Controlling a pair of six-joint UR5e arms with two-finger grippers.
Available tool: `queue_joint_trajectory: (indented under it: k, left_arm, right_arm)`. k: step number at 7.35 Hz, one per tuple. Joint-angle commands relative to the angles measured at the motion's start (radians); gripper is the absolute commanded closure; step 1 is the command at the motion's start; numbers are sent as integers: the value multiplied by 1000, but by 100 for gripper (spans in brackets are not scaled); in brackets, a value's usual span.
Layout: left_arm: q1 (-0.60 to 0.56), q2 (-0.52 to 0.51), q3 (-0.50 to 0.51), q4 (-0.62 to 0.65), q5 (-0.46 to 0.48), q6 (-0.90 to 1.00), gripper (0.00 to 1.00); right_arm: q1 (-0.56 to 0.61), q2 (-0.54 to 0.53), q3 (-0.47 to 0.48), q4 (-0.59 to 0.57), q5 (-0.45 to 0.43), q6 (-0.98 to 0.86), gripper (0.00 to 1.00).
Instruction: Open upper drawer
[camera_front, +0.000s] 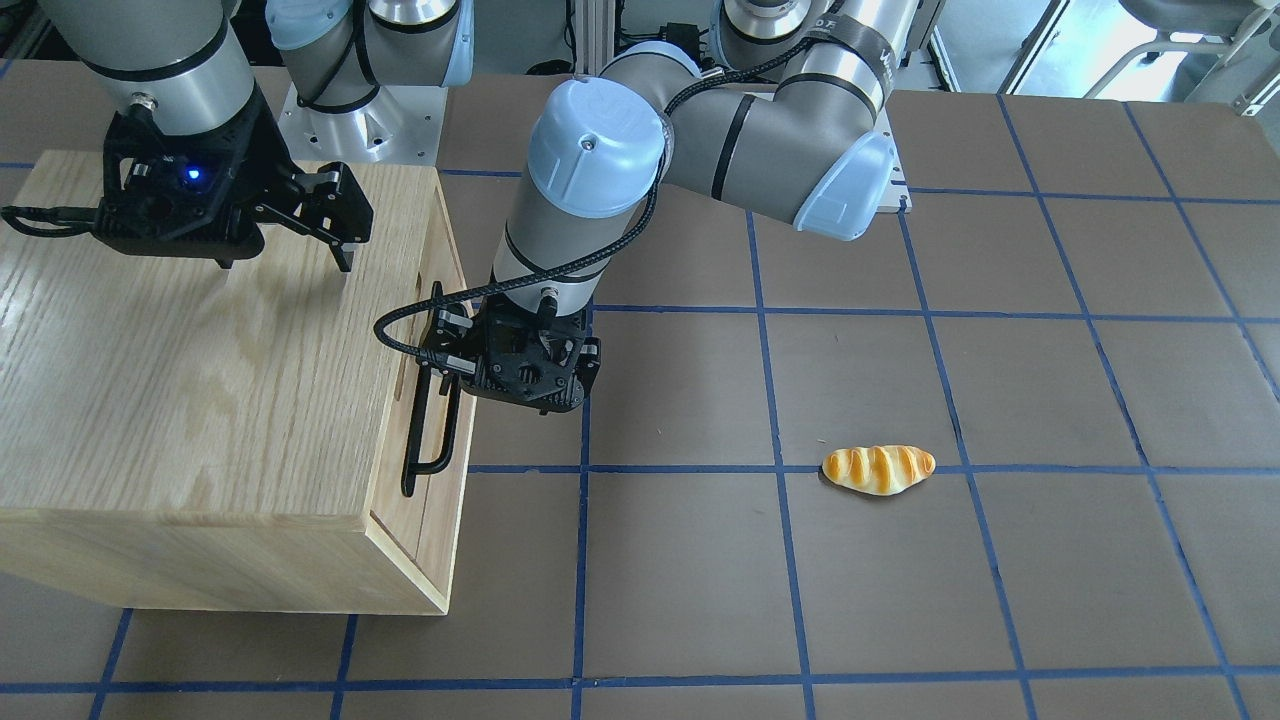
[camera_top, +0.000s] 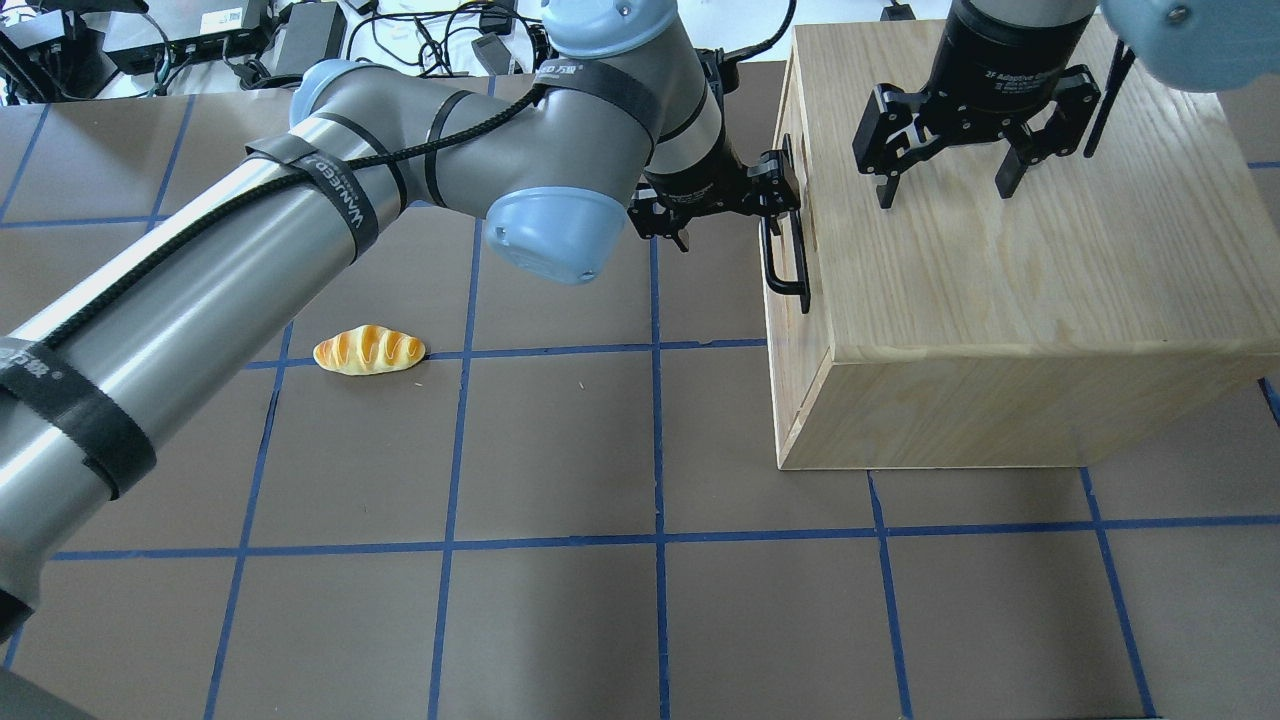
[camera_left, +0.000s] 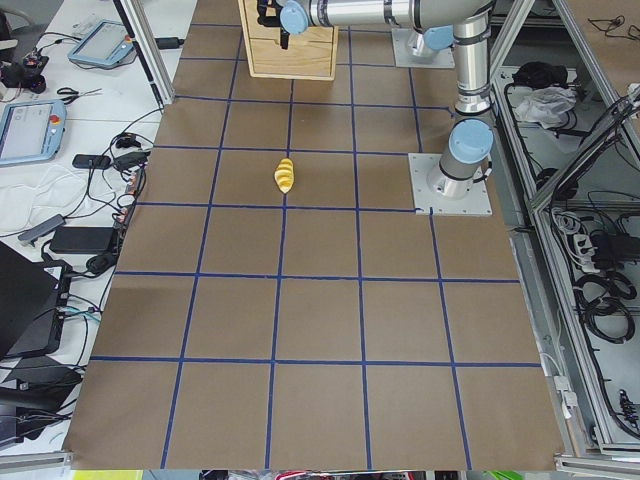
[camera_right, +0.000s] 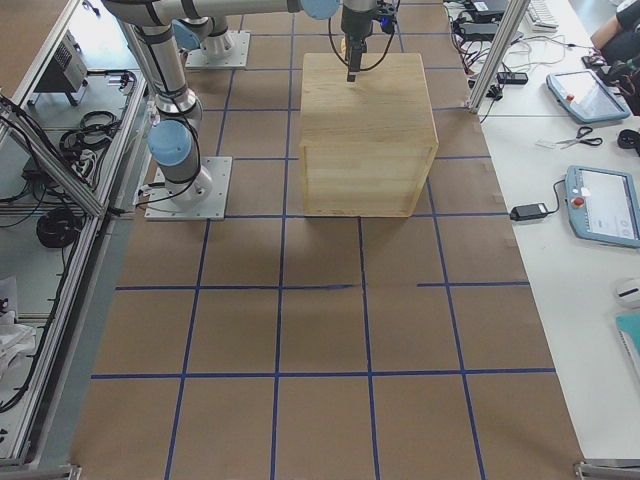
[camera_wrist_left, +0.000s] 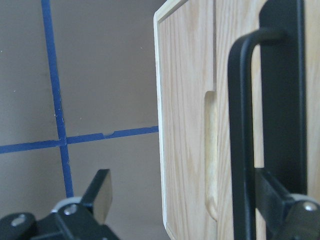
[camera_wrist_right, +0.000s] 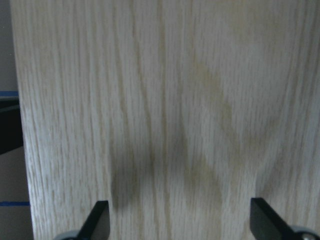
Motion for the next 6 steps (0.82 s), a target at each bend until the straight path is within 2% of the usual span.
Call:
queue_joint_trajectory:
  k: [1,6]
  left_arm:
    - [1,-2,1,-6,14,2,0]
    - [7,4,9,-17,40,22,0]
  right_arm:
    - [0,0,-1,0,0,1,0]
    - [0,0,-1,0,0,0,0]
